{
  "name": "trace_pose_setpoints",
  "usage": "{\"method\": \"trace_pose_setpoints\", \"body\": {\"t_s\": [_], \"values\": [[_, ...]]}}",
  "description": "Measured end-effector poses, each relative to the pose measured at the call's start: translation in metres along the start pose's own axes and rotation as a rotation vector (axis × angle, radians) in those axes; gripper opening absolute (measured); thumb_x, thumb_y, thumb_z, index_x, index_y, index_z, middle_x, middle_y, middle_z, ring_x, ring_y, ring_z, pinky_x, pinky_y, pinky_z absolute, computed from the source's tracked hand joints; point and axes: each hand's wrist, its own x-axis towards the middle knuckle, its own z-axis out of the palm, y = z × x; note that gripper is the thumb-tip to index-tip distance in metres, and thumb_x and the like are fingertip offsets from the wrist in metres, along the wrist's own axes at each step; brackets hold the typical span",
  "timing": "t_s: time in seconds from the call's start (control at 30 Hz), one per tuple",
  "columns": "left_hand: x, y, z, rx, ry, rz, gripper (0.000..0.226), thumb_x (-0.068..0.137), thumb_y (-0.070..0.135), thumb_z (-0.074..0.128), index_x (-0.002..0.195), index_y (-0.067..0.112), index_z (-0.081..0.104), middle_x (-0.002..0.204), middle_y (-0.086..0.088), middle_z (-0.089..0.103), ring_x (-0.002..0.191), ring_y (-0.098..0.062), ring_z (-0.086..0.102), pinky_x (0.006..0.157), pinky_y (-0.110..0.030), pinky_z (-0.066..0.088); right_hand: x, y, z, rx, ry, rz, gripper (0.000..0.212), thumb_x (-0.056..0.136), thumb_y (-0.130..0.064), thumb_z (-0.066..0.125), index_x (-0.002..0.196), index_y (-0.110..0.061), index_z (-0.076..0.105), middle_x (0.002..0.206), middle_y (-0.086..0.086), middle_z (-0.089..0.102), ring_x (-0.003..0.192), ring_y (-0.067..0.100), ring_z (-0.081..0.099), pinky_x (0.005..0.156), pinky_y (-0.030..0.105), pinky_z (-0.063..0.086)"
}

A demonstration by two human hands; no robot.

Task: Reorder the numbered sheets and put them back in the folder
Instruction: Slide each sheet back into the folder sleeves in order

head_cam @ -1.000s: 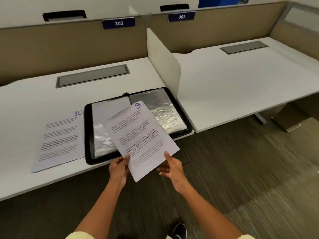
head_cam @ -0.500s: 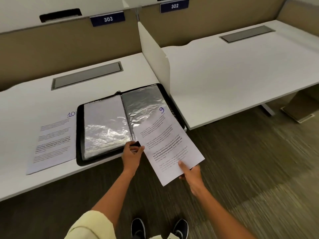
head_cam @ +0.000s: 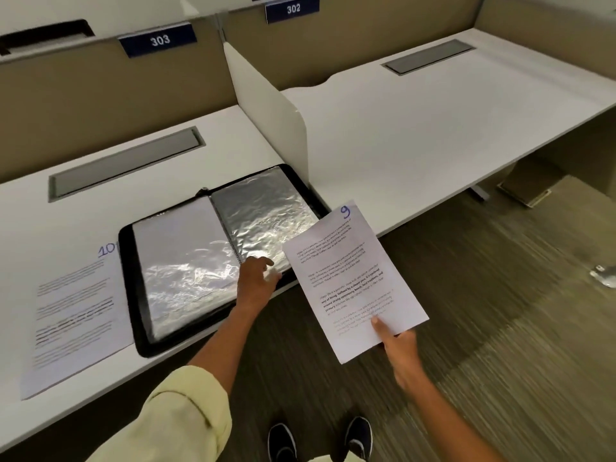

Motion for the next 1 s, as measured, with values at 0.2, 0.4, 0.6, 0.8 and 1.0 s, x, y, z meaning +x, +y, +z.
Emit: {"method": "trace_pose_setpoints", "body": {"t_s": [0.2,0.4,0.6,0.8,1.0], "values": [[0.014,-0.002,0.006,0.060,-0.056,0.089,0.016,0.081,0.028,0.079,0.088,0.016,0.072,0.093,-0.002,0.052,0.087,-0.015,0.046,0.069,-0.025,0.030,-0.013,0.012,0.000,0.043,0.049,-0.021,0.041,0.089,-0.005,0.071,0.124,-0.023,0.059,0.118,0.002,0.070,0.110,0.019,0.067,0.083,0.034,0.059],[0.024,-0.006,0.003,0.088,-0.103,0.136,0.009,0.089,0.018,0.069,0.087,0.018,0.077,0.091,-0.001,0.065,0.084,-0.012,0.056,0.076,-0.032,0.048,-0.022,0.017,0.005,0.097,0.106,-0.059,0.046,0.088,-0.005,0.073,0.128,-0.022,0.058,0.120,0.002,0.070,0.112,0.021,0.066,0.095,0.045,0.056],[0.024,0.001,0.000,0.101,-0.108,0.176,0.006,0.089,0.015,0.068,0.087,0.012,0.073,0.091,-0.003,0.058,0.086,-0.018,0.056,0.073,-0.028,0.041,-0.027,0.020,0.003,0.144,0.120,-0.071,0.056,0.086,-0.007,0.074,0.137,-0.019,0.054,0.124,0.002,0.069,0.117,0.021,0.065,0.102,0.051,0.052],[0.023,0.000,0.005,0.095,-0.122,0.221,0.013,0.084,0.026,0.075,0.091,0.016,0.072,0.093,-0.002,0.052,0.088,-0.019,0.049,0.069,-0.032,0.039,-0.033,0.026,-0.002,0.163,0.129,-0.073,0.059,0.085,-0.007,0.075,0.139,-0.018,0.054,0.125,0.001,0.070,0.119,0.021,0.064,0.102,0.045,0.052],[0.026,0.003,0.006,0.174,-0.117,0.227,0.010,0.090,0.017,0.068,0.094,0.013,0.076,0.097,-0.007,0.058,0.094,-0.024,0.055,0.073,-0.036,0.045,-0.039,0.028,-0.009,0.172,0.157,-0.074,0.057,0.086,-0.005,0.074,0.138,-0.016,0.055,0.121,0.000,0.071,0.115,0.020,0.066,0.093,0.036,0.057]]}}
